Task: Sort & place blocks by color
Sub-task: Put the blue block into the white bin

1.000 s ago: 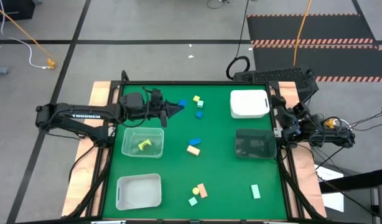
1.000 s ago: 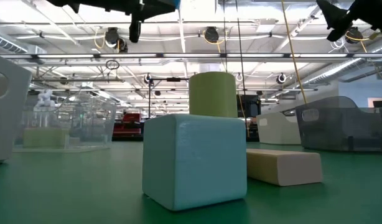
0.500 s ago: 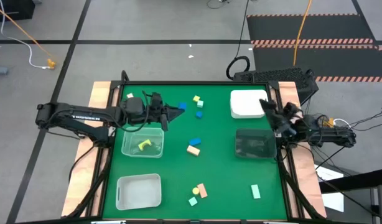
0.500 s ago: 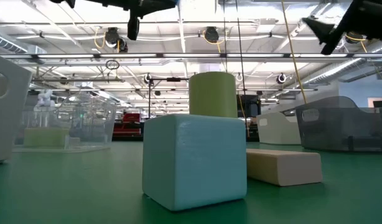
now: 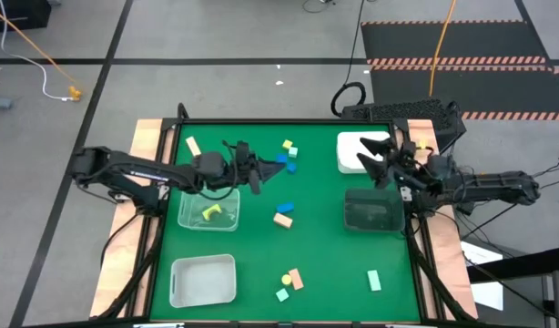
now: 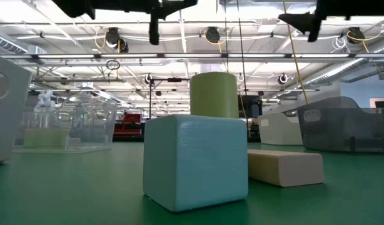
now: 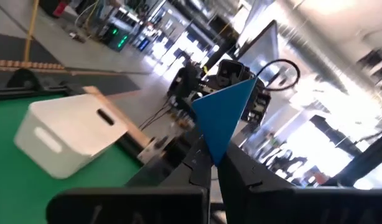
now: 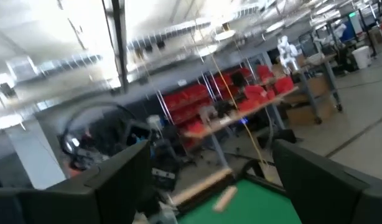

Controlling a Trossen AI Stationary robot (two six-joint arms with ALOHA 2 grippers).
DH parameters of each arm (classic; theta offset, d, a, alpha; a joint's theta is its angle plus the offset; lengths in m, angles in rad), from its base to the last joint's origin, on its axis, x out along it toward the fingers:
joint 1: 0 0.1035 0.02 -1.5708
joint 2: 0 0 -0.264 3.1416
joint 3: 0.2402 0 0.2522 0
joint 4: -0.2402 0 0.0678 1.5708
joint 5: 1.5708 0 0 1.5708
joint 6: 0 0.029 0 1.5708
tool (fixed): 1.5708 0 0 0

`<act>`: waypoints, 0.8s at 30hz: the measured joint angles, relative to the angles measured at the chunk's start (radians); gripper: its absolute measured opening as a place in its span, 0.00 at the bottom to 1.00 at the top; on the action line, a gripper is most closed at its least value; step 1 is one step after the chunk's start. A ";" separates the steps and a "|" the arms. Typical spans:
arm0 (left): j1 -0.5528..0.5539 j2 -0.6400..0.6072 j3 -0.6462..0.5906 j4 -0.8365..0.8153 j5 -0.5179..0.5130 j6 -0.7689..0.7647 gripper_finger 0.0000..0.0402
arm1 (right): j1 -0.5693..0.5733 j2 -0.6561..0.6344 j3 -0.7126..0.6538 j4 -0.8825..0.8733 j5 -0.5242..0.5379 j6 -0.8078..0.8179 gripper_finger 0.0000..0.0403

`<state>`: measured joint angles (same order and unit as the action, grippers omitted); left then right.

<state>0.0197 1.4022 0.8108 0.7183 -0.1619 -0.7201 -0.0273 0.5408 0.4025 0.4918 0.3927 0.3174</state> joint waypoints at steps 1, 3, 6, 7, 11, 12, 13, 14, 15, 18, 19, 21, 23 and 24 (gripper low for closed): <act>0.004 0.015 0.000 0.024 0.006 -0.008 0.03 | 0.000 0.038 0.018 -0.007 0.000 -0.013 0.82; 0.012 0.033 0.000 0.044 0.023 -0.032 0.03 | 0.000 0.109 0.056 -0.010 0.000 -0.052 0.82; 0.016 0.043 0.000 0.047 0.039 -0.079 0.05 | 0.000 0.204 0.110 -0.007 -0.004 -0.126 0.82; 0.015 0.045 0.000 0.048 0.047 -0.088 0.05 | 0.000 0.232 0.127 0.005 -0.004 -0.155 0.82; 0.014 0.046 0.000 0.046 0.077 -0.129 0.04 | 0.000 0.340 0.184 0.014 -0.029 -0.271 0.82; 0.011 0.046 0.000 0.046 0.082 -0.139 0.03 | 0.000 0.363 0.199 0.020 -0.051 -0.291 0.82; 0.011 0.046 0.000 0.044 0.083 -0.147 0.02 | 0.000 0.385 0.214 0.026 -0.074 -0.307 0.82; 0.010 0.046 0.000 0.042 0.083 -0.151 0.02 | 0.000 0.406 0.230 0.037 -0.093 -0.320 0.82; 0.007 0.046 0.000 0.043 0.083 -0.153 0.02 | 0.000 0.428 0.243 0.044 -0.113 -0.333 0.82; 0.003 0.046 0.000 0.043 0.084 -0.154 0.05 | 0.000 0.493 0.270 0.092 -0.171 -0.361 0.82; 0.000 0.046 0.000 0.042 0.084 -0.154 0.06 | 0.000 0.513 0.278 0.110 -0.187 -0.367 0.82; -0.003 0.046 0.000 0.041 0.084 -0.153 0.06 | -0.002 0.549 0.296 0.145 -0.214 -0.370 0.82; -0.003 0.046 0.000 0.041 0.086 -0.150 0.04 | -0.009 0.580 0.308 0.166 -0.243 -0.353 0.82; -0.003 0.046 0.000 0.041 0.086 -0.150 0.04 | -0.016 0.598 0.313 0.180 -0.262 -0.334 0.82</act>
<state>0.0170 1.4483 0.8112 0.7591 -0.0761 -0.8703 -0.0428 1.1391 0.7154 0.6716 0.1310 -0.0166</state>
